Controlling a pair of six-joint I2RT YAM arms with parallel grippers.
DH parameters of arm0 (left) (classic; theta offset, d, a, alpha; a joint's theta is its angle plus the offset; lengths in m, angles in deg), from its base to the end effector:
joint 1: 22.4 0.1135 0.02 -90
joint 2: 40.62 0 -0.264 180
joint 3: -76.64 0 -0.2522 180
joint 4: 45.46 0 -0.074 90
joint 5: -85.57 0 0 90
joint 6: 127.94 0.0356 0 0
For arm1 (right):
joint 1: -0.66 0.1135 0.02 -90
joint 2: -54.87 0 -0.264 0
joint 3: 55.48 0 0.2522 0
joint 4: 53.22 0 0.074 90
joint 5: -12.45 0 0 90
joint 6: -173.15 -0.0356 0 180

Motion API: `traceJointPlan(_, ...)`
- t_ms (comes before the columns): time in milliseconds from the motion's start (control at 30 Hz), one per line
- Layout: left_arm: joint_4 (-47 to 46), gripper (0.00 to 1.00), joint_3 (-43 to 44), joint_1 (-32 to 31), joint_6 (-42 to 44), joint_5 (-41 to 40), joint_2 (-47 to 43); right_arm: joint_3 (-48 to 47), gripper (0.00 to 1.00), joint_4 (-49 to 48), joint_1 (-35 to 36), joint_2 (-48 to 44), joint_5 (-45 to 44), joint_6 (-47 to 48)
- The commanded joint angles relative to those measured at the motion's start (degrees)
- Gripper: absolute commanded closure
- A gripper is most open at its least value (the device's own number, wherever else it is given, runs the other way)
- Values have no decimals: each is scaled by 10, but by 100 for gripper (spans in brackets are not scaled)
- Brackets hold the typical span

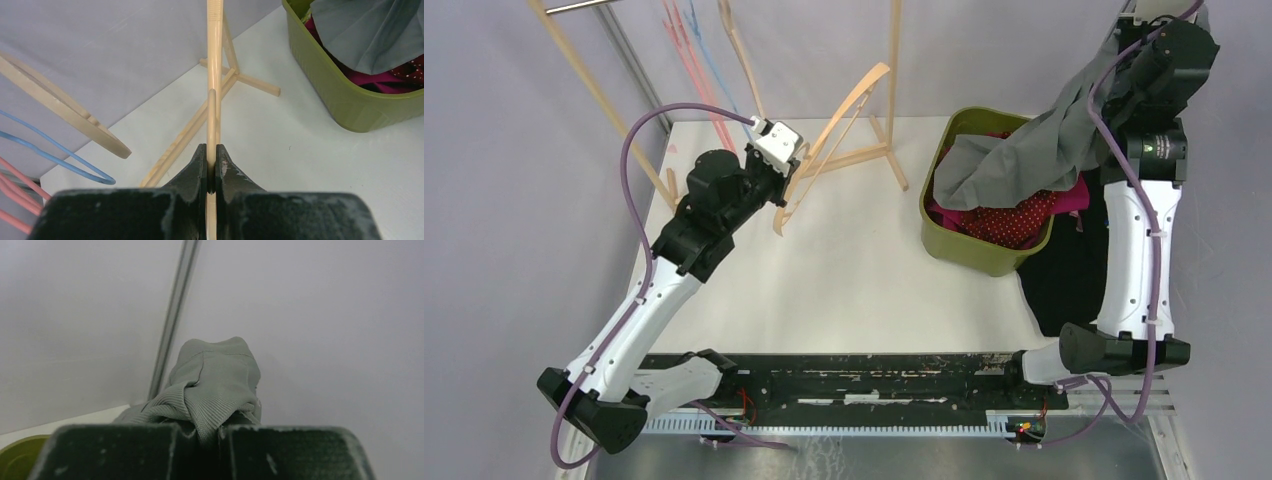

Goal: Remove the skirt from the hanger
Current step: Place the skirt in the bin.

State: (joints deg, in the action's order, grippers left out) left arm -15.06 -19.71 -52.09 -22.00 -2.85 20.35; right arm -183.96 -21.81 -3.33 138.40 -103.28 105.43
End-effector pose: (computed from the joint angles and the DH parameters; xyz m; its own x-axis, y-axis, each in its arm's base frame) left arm 0.2021 -0.1163 0.4269 0.0303 0.2987 -0.9539 0.5310 0.8037 0.2686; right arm 0.2701 -0.0343 0.5788 0.0327 -0.3447 -0.9382 0.5362 0.7982 -0.2745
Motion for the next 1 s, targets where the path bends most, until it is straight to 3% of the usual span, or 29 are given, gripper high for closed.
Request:
traceJointPlan(0, -37, 97, 12, 2, -18, 7, 0, 27, 99, -18, 1, -18, 88, -114)
traceJointPlan(200, -36, 97, 2, 2, -22, -2, -12, 156, 99, -20, 11, 2, 239, -316)
traceJointPlan(433, -32, 97, 5, 2, -23, -7, -8, 389, 99, -75, 48, -30, 272, -461)
traceJointPlan(567, -30, 97, 23, 2, -23, -1, 9, 484, 99, -118, 72, 10, 313, -540)
traceJointPlan(767, -6, 97, 59, 2, -16, -13, 31, 611, 99, -159, 93, 57, 289, -615)
traceJointPlan(867, 5, 97, 67, 2, -5, -21, 43, 600, 99, -166, 115, 120, 279, -592)
traceJointPlan(967, 17, 97, 92, 2, 2, -12, 69, 536, 93, -124, 116, 188, 298, -554)
